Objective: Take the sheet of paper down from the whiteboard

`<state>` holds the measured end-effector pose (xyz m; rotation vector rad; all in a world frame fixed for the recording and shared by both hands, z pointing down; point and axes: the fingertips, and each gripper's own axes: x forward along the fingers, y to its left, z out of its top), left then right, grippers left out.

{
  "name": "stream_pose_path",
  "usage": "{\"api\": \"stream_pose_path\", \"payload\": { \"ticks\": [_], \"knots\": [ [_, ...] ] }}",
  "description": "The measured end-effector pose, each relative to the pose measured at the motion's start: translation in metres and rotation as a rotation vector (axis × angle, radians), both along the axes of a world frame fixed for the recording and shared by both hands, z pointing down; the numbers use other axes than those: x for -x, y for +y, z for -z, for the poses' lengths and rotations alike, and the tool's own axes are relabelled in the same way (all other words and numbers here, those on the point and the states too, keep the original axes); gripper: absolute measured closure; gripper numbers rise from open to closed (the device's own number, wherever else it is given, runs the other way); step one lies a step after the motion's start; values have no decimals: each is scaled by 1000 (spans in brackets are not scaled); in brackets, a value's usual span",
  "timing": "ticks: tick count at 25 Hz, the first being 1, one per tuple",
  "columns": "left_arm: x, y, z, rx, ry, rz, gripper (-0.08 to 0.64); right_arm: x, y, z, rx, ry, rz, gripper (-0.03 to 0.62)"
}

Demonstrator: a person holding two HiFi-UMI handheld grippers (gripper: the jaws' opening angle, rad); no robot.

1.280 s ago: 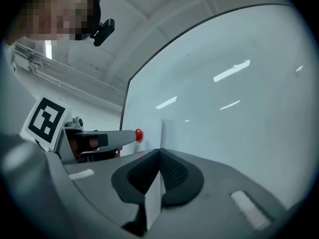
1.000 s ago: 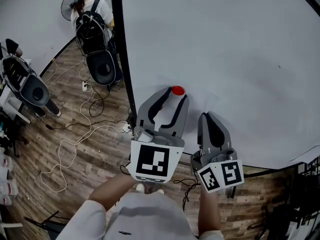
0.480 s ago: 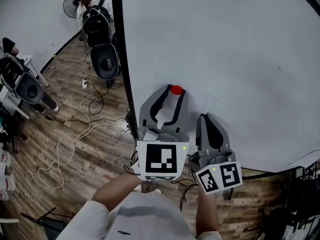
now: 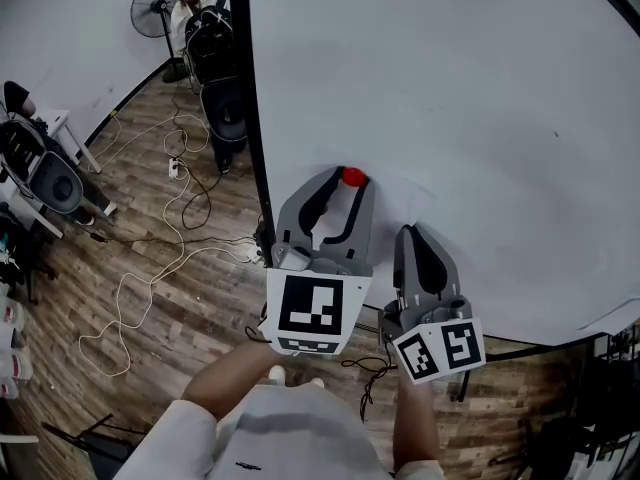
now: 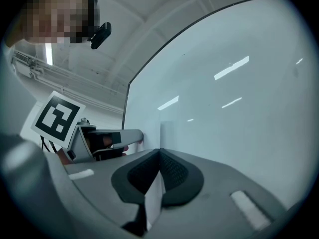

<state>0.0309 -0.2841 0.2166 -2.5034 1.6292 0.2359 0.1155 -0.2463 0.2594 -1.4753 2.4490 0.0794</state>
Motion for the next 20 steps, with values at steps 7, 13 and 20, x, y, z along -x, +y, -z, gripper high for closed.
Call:
{"api": "stream_pose_path", "payload": {
  "ticks": [7,13,20],
  "knots": [
    [1,7,-3,1,6,-18,436,-14,2,-1,-6,-12,-36,583],
    [15,22,-9,35,19,-45,436,-13,11,-1,-14,-16,-60,583],
    [19,38,-26,73,2,-82,436,-30,29,-8,-7,3,-143,583]
  ]
}}
